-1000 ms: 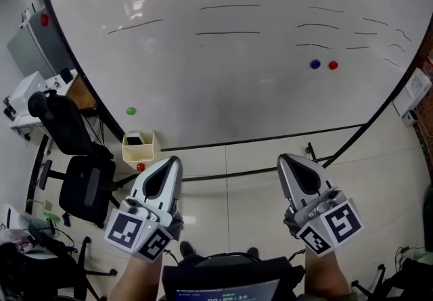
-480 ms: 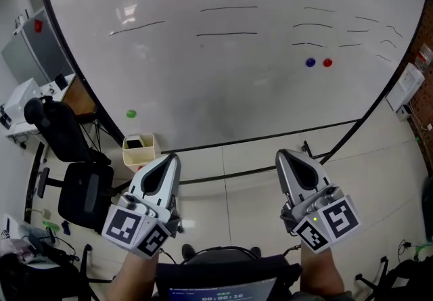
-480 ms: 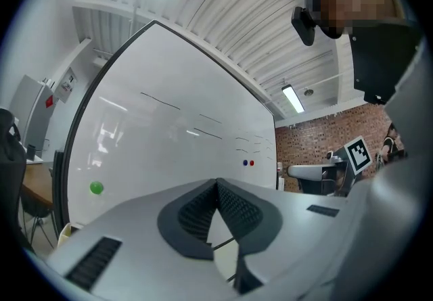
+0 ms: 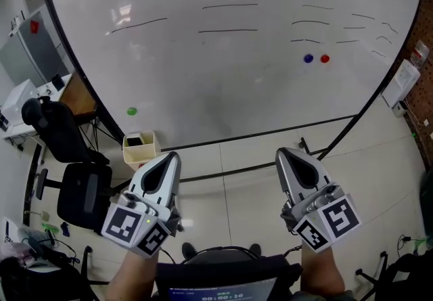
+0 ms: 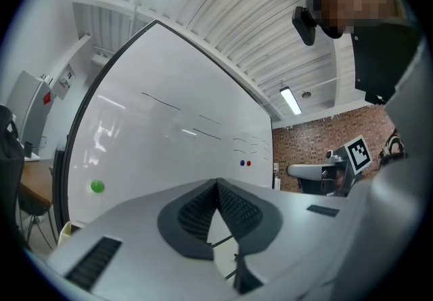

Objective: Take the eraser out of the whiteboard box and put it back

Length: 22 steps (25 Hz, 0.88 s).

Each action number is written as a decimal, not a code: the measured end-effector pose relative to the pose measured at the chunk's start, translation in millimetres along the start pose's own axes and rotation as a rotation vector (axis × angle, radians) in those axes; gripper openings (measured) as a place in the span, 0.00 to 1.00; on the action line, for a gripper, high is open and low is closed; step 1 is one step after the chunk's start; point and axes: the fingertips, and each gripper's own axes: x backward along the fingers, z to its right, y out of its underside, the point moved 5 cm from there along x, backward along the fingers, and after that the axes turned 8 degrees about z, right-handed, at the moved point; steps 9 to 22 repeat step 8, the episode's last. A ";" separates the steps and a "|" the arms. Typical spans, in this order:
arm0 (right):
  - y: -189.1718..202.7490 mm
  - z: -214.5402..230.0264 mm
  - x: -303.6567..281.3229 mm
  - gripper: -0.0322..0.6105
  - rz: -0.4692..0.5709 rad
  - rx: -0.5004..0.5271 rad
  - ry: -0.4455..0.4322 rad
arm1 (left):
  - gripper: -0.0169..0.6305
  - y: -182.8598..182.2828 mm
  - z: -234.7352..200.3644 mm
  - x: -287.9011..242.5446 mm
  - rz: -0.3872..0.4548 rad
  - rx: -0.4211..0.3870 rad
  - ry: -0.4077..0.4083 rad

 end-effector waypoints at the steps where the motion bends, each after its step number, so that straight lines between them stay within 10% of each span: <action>1: 0.0 -0.6 1.7 0.06 -0.003 0.002 0.001 | 0.06 0.3 1.6 0.9 -0.001 0.000 0.002; 22: -0.8 -5.0 13.8 0.06 -0.015 0.003 0.002 | 0.06 -0.8 14.1 7.3 -0.002 -0.008 0.018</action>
